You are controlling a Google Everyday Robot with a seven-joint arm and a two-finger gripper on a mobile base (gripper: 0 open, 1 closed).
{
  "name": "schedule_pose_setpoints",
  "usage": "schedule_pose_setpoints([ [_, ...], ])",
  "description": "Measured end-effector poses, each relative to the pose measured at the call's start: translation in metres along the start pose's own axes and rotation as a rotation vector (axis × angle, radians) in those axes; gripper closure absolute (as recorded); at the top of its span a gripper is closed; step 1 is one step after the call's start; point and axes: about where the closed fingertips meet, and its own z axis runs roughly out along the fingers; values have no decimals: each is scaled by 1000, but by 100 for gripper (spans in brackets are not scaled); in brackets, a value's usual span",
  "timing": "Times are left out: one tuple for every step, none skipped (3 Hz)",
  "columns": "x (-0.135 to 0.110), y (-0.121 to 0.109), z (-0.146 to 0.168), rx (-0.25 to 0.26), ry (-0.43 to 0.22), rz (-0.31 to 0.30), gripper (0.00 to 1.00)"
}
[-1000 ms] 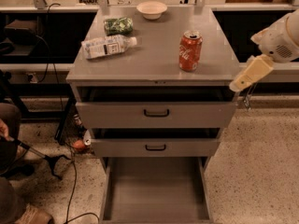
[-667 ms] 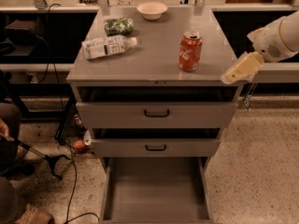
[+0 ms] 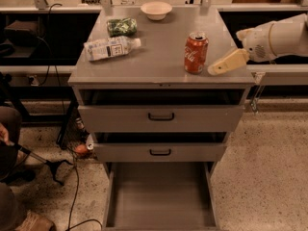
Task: Place coke can into bottom drawer
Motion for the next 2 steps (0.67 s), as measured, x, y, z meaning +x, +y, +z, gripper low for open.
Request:
schedule_pose_setpoints([
  [-12, 2, 25, -41, -67, 30, 0],
  [-21, 5, 47, -66, -125, 46, 0],
])
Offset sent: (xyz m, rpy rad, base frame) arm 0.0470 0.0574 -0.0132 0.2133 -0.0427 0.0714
